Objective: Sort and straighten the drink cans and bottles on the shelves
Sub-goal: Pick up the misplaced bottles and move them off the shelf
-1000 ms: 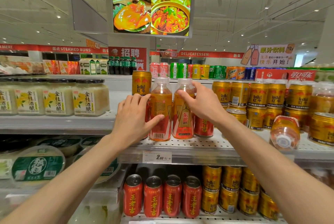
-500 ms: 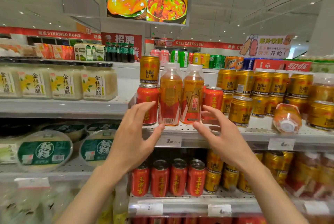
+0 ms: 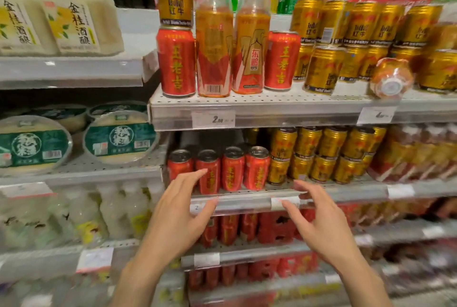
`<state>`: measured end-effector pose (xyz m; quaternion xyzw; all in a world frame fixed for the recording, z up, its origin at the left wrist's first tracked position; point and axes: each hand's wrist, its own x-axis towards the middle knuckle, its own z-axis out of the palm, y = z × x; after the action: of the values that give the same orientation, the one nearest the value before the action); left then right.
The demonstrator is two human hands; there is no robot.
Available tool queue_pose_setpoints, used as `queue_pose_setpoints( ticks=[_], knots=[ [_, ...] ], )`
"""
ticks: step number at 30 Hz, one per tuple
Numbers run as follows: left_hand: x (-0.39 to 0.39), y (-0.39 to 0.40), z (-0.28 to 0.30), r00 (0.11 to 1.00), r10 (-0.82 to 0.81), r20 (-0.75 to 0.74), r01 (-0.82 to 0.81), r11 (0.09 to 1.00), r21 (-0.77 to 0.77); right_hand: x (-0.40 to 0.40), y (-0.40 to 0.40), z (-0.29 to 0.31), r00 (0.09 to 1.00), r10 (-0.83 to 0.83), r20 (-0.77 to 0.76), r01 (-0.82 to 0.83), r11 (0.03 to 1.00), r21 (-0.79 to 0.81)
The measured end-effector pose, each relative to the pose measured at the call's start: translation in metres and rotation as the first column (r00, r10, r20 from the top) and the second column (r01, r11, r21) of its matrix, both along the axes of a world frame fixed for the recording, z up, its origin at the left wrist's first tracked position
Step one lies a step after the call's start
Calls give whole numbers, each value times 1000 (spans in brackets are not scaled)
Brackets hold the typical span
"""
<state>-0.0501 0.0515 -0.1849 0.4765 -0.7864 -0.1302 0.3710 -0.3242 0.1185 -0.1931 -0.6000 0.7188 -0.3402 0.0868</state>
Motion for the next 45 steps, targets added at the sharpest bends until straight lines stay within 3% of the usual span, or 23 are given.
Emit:
queue_pose_setpoints(
  ticks=[8, 16, 24, 30, 39, 42, 45],
  knots=[
    [-108, 10, -2, 999, 38, -11, -37, 997, 73, -106, -6, -3, 997, 60, 43, -59, 998, -18],
    [-220, 15, -1, 998, 41, 48, -48, 984, 169, -218, -8, 0, 995, 99, 1, -99, 993, 61],
    [-260, 6, 5, 995, 18, 93, -34, 983, 181, -264, -9, 5, 995, 96, -20, -93, 992, 90],
    [-262, -10, 19, 1000, -2, 0, 2, 991, 136, -269, -13, 36, 989, 62, -131, -61, 998, 10],
    [-258, -25, 92, 997, -50, -55, 45, 994, -101, -280, -27, 130, 916, -23, -400, -51, 983, -174],
    [-257, -28, 124, 998, -35, -51, 19, 959, -283, -281, -40, 165, 871, -13, -491, -129, 959, -254],
    [-262, -42, 151, 999, -15, 32, 26, 915, -403, -277, -61, 193, 778, 41, -627, -240, 941, -236]
  ],
)
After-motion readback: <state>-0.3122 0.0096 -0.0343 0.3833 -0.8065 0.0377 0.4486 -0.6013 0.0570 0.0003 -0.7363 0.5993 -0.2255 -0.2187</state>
